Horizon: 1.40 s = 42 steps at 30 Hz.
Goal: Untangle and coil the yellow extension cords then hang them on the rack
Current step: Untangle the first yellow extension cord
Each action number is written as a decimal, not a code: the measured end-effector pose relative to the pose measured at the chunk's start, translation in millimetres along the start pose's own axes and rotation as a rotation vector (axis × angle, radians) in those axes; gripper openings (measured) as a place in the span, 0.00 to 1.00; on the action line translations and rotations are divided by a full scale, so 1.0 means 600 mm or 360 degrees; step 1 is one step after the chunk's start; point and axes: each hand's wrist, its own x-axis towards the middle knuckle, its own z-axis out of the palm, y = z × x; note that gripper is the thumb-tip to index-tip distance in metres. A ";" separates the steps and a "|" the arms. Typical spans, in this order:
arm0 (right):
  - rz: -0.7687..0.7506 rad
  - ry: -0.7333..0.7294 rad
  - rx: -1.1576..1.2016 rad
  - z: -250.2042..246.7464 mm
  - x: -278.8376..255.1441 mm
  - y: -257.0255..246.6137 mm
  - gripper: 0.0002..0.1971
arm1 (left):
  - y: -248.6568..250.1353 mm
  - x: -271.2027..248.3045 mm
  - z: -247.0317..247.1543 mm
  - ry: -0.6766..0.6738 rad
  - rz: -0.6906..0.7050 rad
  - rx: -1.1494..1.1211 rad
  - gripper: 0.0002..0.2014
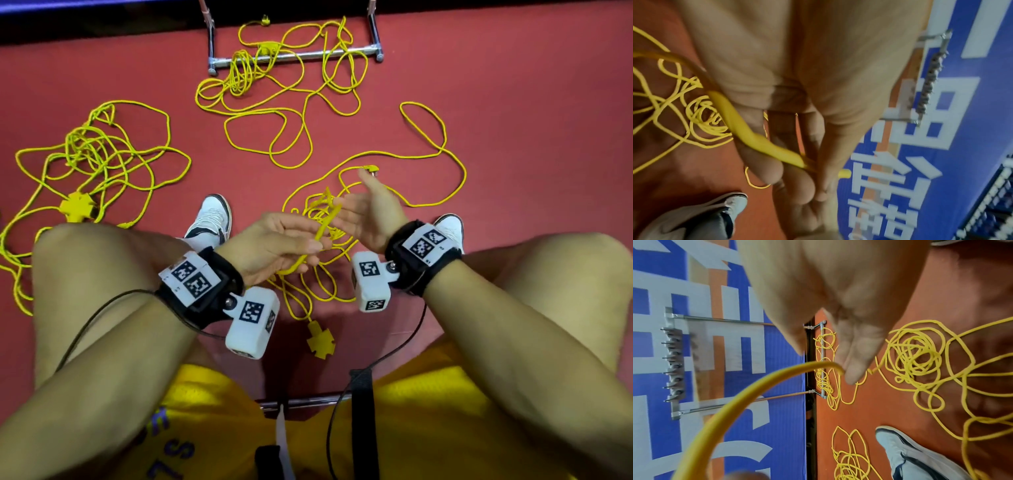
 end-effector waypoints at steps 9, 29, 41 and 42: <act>-0.0019 -0.0385 -0.0238 0.018 -0.009 -0.007 0.15 | -0.013 0.016 0.009 0.0174 -0.0146 0.0072 0.15; -0.0032 -0.0074 -0.0854 0.020 -0.036 0.003 0.20 | 0.009 0.019 0.002 -0.0026 0.0021 -0.0236 0.11; -0.0595 -0.0567 -0.0742 0.028 -0.036 0.027 0.08 | -0.012 0.029 -0.002 0.0339 -0.0373 -0.0400 0.30; -0.0630 -0.0666 -0.0801 0.031 -0.042 0.031 0.10 | -0.011 0.032 -0.005 0.0385 -0.0357 -0.0479 0.32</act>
